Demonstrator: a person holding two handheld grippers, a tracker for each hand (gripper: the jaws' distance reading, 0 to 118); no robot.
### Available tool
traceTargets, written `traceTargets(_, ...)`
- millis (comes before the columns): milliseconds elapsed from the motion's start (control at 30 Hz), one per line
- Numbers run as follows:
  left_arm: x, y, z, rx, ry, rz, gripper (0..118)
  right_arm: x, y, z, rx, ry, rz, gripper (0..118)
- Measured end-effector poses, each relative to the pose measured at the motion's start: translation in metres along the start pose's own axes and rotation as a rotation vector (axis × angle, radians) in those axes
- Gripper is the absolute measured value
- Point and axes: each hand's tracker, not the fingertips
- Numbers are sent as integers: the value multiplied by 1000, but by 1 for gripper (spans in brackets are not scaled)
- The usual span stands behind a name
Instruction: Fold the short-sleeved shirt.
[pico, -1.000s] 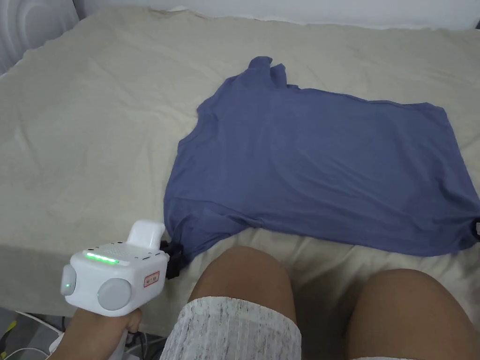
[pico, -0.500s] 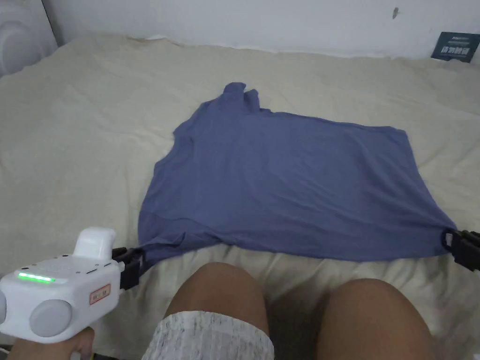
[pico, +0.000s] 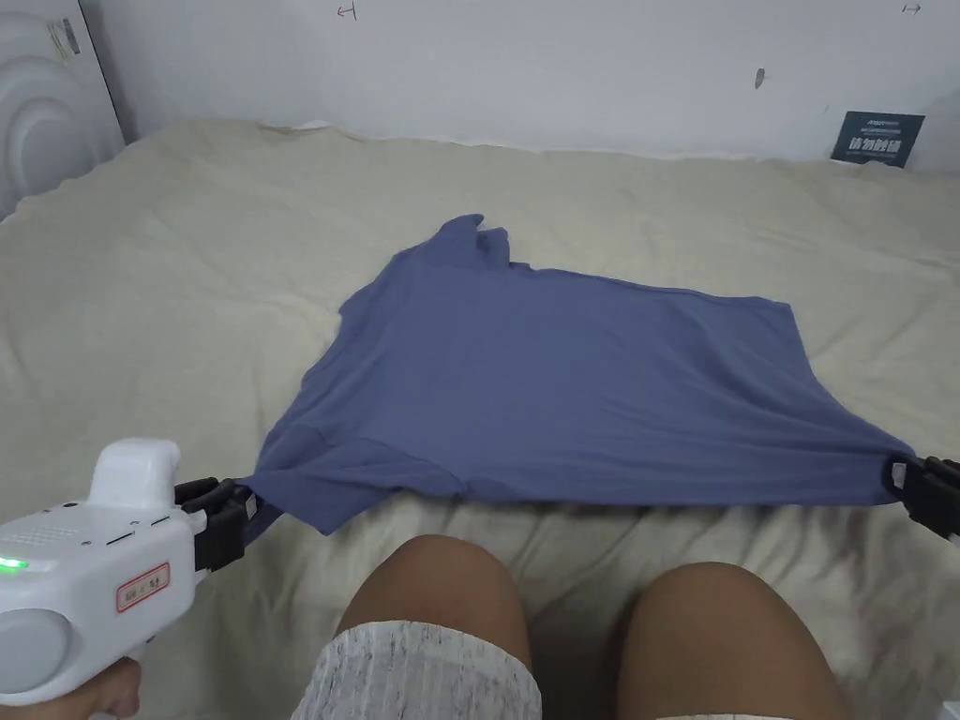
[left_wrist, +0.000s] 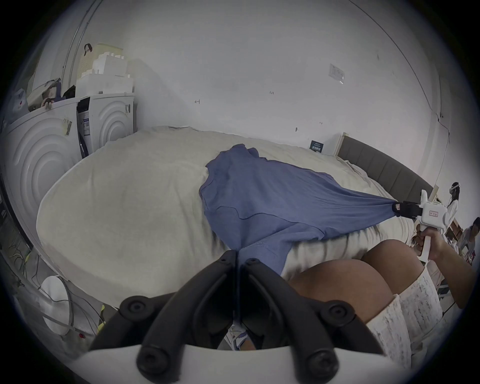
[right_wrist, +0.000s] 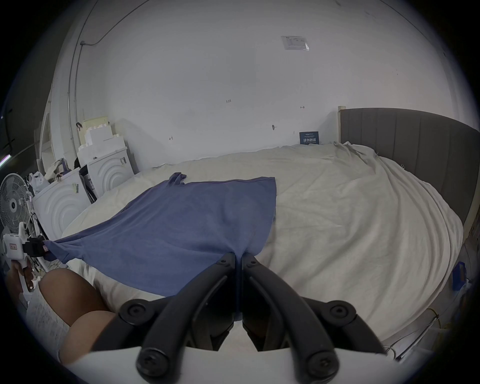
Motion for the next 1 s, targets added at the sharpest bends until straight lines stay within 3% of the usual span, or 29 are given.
traceTargets(433,10,3,44,45,-9,-11,4,4,-17,30,-8,-14,-30,4)
traceTargets(633,9,26,8,18,6,-19,4,9,-7,2,-34,-12,-66,4)
traceTargets(1000,20,106,-102,-42,33,-26,4,25,42,-90,-87,-31,-57,4)
